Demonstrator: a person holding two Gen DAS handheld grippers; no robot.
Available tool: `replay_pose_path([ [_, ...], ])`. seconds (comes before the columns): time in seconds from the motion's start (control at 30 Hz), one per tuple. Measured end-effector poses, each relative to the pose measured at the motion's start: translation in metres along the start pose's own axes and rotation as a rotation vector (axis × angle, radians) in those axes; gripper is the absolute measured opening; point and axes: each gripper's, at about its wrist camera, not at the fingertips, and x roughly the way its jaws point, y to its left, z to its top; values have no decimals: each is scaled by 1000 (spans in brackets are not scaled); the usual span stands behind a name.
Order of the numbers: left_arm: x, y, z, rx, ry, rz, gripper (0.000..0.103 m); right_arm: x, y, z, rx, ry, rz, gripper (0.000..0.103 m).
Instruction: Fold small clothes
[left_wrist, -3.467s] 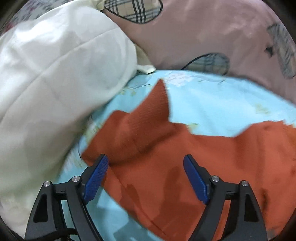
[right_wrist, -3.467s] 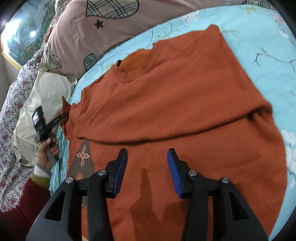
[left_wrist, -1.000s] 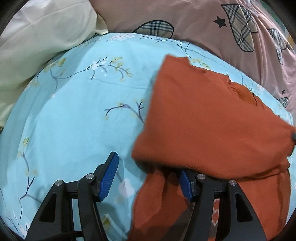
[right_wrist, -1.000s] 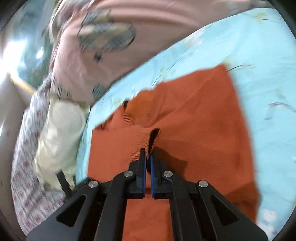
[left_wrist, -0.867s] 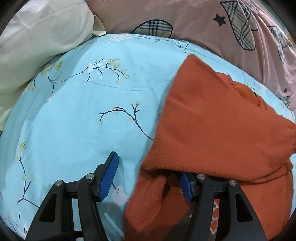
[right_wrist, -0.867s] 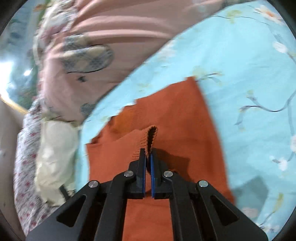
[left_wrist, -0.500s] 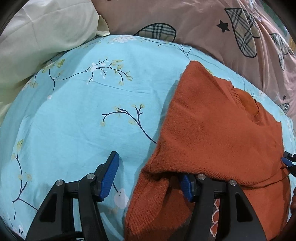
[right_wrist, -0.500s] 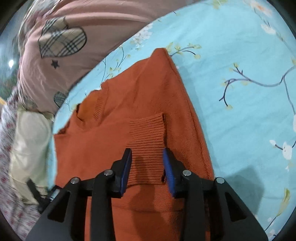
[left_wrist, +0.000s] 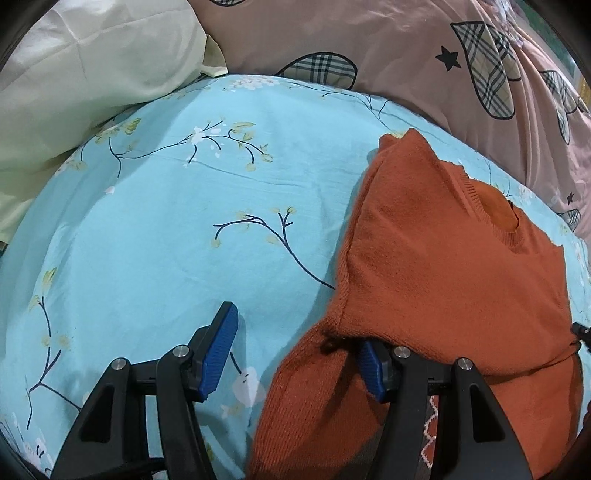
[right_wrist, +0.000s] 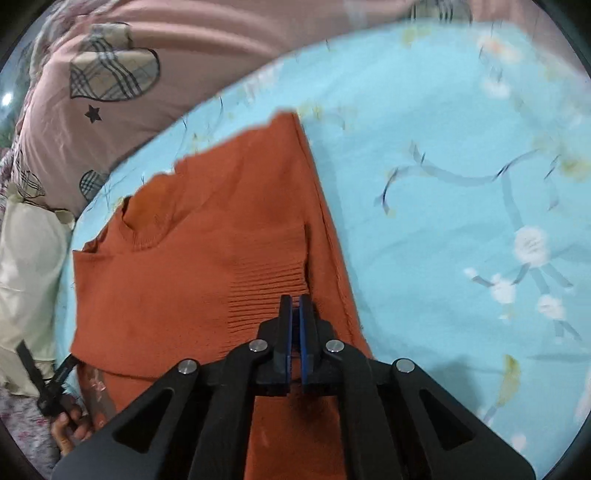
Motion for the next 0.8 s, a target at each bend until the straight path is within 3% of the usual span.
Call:
replay_pose_path([
  [0.1,0,4,-1,-19,-5,-12,62,-25,37,2,-66,-107,88,8],
  [0.17,-1,4,-2,-27,-14,-4,62,-19,73,6,-128,-72,217,34],
  [0.2,-2,4,-3,-28,-17,1,62,-7,96,9,-155,-19,299,61],
  [0.23,-2,3,-4,-29,-22,8,62,5,116,12,-180,16,362,70],
  [0.37,-4,8,-7,-52,-37,-6,63,59,213,28,-337,101,503,70],
  [0.47,-4,12,-8,-75,-45,-35,63,104,269,49,-371,155,543,70],
  [0.53,-4,16,-9,-93,-50,-57,63,129,296,60,-414,181,540,70],
  [0.6,-4,20,-9,-113,-58,-83,63,163,319,61,-444,329,540,70],
  [0.67,-4,22,-10,-125,-67,-102,63,189,340,50,-470,481,623,69],
  [0.8,-3,27,-9,-152,-81,-138,64,205,367,41,-450,480,716,68],
])
